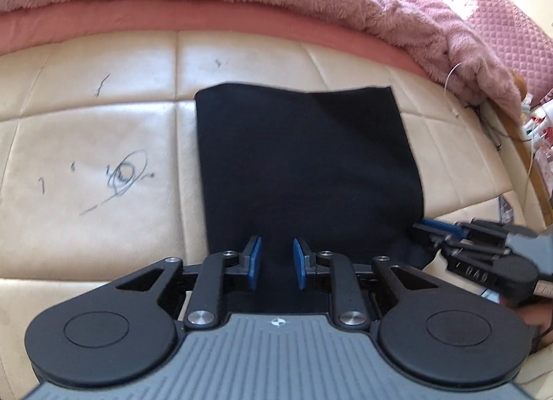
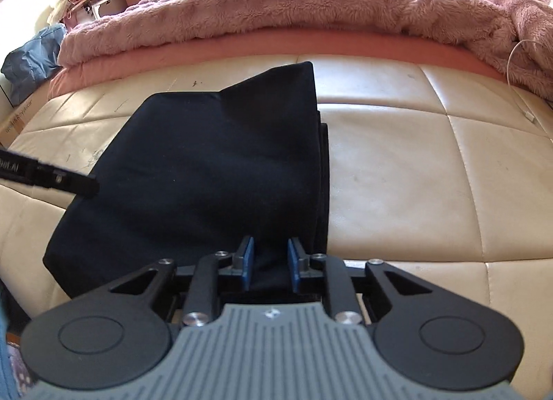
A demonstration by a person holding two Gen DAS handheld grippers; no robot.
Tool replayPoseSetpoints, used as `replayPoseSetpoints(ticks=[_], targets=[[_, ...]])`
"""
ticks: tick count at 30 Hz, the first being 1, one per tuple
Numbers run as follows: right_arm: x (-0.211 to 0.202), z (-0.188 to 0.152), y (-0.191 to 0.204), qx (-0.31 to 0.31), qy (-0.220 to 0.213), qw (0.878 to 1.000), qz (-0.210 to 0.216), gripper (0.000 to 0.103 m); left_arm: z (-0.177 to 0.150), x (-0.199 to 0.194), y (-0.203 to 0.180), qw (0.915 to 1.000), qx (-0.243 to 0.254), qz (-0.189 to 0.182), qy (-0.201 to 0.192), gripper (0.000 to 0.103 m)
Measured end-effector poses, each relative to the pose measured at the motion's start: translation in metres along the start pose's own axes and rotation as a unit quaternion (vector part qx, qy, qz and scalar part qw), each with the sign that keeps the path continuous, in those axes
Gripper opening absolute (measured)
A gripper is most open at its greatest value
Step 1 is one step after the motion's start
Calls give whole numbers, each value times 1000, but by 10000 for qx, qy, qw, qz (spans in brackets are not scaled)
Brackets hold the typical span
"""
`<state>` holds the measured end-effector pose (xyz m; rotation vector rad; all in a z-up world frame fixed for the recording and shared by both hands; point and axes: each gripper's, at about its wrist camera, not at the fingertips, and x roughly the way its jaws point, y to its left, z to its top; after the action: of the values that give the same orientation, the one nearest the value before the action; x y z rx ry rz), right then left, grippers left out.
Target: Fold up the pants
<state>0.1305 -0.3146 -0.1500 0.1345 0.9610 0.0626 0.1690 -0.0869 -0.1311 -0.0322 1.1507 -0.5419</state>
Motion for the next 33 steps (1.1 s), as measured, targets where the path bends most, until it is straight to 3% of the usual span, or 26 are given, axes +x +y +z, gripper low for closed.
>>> replayPoseSetpoints(ticks=[4,6,8,9,10,11,13,19,23,26,33], targets=[[3,-2,-8,227,-37,9997,120,15,-11,6,15,9999,-124,-10,69,9],[1,5,-7,225,45,9997,107,15,-10,-1,18,9997,-196,-113,10,9],[-5,13,-4,231,57,9996,159,16,-7,-11,23,9993,-223,-206,-223,19],[-9,17,-6,300,24,9992,251,18,-5,-15,26,9988,-268,-219,-341,31],[-11,22,-11,442,-28,9984,361,25,-3,-17,29,9981,-336,-219,-460,44],[-13,26,-17,627,-78,9969,464,42,0,-17,34,9973,-432,-214,-549,48],[-10,35,-32,1021,-132,9926,650,63,6,-13,44,9956,-681,-214,-608,51],[25,51,-74,2008,149,9727,1155,64,17,11,81,9813,-1448,-1117,-607,62],[48,53,-88,2337,511,9607,1409,59,20,27,97,9723,-1841,-1381,-422,62],[56,52,-97,2567,558,9512,1621,59,19,35,100,9697,-1858,-1541,-382,62],[71,49,-115,3000,579,9297,2058,55,18,52,110,9535,-2193,-2008,-484,60]])
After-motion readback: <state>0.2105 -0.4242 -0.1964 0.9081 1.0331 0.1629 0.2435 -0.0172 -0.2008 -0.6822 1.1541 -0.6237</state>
